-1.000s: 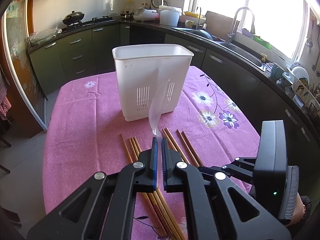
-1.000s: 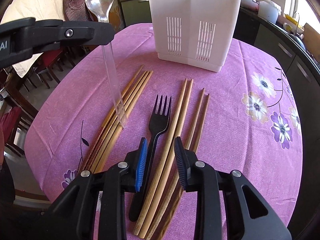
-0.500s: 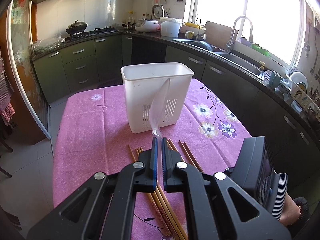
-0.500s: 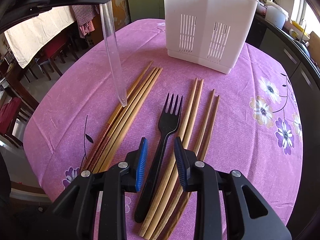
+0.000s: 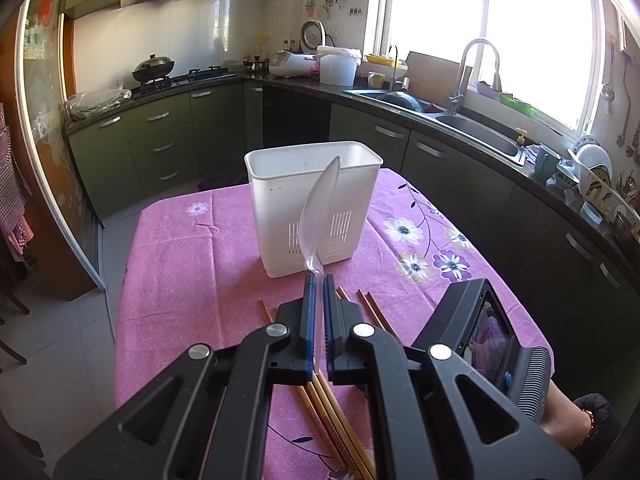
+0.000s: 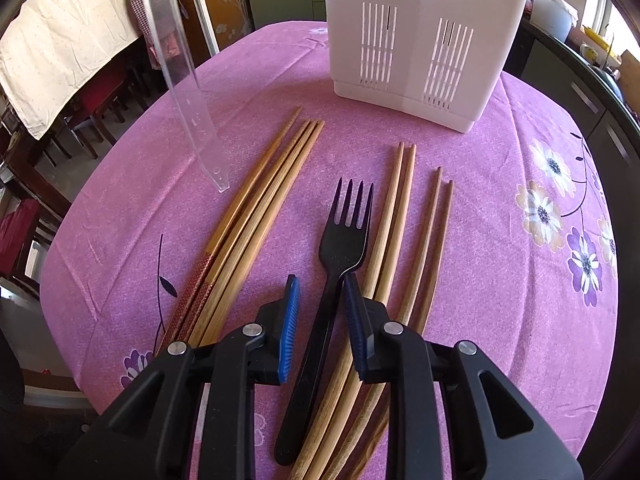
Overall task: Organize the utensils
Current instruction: 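Carry the spoon toward the white holder with the left gripper while the right gripper grasps the black fork, then lower the spoon into the holder and open the left gripper while the right gripper lifts the fork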
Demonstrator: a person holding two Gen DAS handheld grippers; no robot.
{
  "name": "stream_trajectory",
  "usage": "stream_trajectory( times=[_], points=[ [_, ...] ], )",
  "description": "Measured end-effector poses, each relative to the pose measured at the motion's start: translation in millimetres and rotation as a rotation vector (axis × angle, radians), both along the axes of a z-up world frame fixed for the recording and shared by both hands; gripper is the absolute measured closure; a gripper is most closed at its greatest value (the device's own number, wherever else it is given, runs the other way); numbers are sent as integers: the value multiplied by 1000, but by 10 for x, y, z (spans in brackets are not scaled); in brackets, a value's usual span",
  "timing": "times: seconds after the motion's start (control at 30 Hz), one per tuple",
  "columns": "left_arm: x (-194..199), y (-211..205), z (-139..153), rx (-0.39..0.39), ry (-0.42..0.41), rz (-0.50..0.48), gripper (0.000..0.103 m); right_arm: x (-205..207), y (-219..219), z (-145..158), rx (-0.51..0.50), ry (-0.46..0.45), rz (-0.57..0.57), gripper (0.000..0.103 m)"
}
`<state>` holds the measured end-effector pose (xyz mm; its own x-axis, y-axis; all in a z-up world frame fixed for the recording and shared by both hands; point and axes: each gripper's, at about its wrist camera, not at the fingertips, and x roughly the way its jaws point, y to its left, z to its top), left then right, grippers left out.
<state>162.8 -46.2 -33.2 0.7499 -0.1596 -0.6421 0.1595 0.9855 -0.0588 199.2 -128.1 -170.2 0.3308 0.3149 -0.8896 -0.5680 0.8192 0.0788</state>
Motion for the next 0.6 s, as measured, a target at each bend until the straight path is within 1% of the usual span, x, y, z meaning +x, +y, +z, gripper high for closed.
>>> stream_trajectory(
  times=[0.13,0.17,0.2,0.33,0.43,0.6],
  points=[
    [-9,3,-3,1,0,0,99,-23,40,-2,-25,-28,1,82],
    [-9,2,-2,1,0,1,99,-33,56,-5,-24,-31,6,85],
    [-10,2,0,1,-1,2,99,-40,63,-7,-17,-31,7,91],
    [-10,14,10,0,-3,6,99,-89,62,-19,-7,-51,2,93],
    [-8,35,40,-2,-7,9,99,-93,1,43,36,-57,-4,93],
    [33,93,186,-17,-27,17,99,-113,-250,401,149,-121,-38,94]
  ],
)
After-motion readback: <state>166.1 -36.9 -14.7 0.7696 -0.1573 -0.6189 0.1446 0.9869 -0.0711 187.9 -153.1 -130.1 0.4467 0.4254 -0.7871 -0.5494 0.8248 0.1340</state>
